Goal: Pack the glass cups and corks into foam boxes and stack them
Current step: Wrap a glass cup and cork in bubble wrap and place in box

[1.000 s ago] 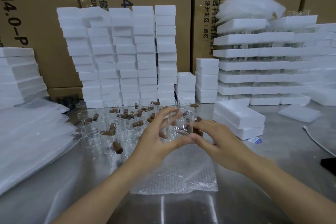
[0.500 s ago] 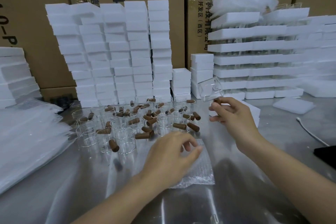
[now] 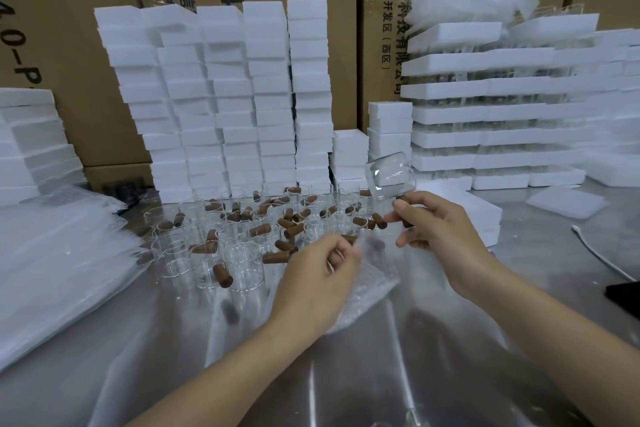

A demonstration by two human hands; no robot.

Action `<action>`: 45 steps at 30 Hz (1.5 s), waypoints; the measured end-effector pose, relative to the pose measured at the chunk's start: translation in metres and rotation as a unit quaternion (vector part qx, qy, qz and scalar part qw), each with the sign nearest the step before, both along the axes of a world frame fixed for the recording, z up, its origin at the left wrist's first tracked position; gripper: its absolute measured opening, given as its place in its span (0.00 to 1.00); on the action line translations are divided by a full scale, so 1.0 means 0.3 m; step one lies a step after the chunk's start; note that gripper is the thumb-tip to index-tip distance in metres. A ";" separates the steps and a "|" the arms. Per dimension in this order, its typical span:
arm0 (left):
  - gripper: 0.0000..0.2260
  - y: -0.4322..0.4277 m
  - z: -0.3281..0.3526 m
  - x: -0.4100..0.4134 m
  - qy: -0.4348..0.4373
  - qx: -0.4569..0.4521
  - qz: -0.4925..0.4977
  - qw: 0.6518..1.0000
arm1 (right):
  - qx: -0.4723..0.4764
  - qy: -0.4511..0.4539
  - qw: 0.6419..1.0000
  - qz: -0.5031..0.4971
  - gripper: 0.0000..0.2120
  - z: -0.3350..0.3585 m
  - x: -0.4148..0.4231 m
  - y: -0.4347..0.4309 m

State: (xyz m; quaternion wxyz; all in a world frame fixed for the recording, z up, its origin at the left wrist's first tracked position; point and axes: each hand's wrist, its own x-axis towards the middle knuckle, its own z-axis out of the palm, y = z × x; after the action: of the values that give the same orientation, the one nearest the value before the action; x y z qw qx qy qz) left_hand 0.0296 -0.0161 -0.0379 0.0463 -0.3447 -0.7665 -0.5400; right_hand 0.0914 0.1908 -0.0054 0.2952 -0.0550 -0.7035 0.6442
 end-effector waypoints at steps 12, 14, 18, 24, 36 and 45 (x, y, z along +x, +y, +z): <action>0.11 -0.034 0.062 0.020 0.056 0.215 0.035 0.974 | 0.183 -0.027 0.975 0.121 0.02 0.032 0.041 -0.036; 0.10 -0.034 0.059 0.025 0.097 0.197 0.040 0.975 | 0.236 -0.042 0.966 0.100 0.01 0.030 0.043 -0.031; 0.05 -0.036 0.049 0.032 0.273 0.085 0.042 0.957 | 0.304 -0.064 0.948 0.069 0.03 0.013 0.034 -0.033; 0.06 -0.002 0.013 0.044 0.448 0.011 0.028 0.894 | 0.329 -0.053 0.935 0.124 0.15 0.017 0.040 -0.057; 0.07 -0.064 0.099 0.012 0.470 0.117 0.120 0.866 | 0.001 -0.095 0.966 0.240 0.04 0.020 0.039 -0.056; 0.42 -0.125 0.150 -0.062 -0.091 0.145 -0.047 0.984 | 0.034 -0.097 0.971 0.215 0.12 0.020 0.045 -0.077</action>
State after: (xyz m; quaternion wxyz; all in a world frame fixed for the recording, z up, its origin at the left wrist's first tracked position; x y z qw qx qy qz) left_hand 0.0110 -0.0534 0.0072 0.0008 -0.3192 -0.6644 -0.6758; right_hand 0.1050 0.1677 0.0006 0.0821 0.0452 -0.7459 0.6595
